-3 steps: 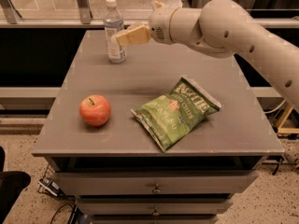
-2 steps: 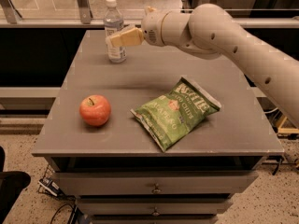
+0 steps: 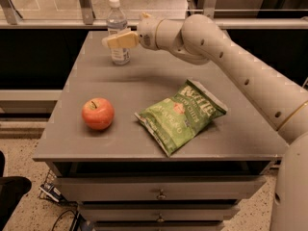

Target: Pick blue plastic bottle

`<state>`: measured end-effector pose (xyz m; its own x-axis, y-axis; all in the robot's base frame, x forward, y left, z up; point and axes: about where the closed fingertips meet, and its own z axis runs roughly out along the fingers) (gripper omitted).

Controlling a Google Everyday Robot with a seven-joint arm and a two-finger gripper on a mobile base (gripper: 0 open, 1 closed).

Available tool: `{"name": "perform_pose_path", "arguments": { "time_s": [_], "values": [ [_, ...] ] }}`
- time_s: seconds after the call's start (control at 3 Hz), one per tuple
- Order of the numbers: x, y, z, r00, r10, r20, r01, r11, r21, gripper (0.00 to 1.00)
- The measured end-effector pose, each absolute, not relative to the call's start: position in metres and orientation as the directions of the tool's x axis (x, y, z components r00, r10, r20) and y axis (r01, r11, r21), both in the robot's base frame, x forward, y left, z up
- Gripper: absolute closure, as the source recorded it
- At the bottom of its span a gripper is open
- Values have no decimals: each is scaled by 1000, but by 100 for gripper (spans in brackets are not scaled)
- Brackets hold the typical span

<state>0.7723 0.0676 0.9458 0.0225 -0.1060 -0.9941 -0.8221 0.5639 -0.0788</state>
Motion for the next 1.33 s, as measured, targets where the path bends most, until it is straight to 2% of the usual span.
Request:
{"name": "perform_pose_path", "arguments": {
  "time_s": [0.33,0.67,1.0,1.33],
  "values": [
    [785,80,939,30,-80,-996,-833,548,-69,15],
    [796,94,936,41,-58,-997,-847,528,-66,38],
    [795,97,936,41,-57,-998,-849,524,-65,69],
    [795,100,936,41,-56,-998,-851,521,-64,92]
  ]
}}
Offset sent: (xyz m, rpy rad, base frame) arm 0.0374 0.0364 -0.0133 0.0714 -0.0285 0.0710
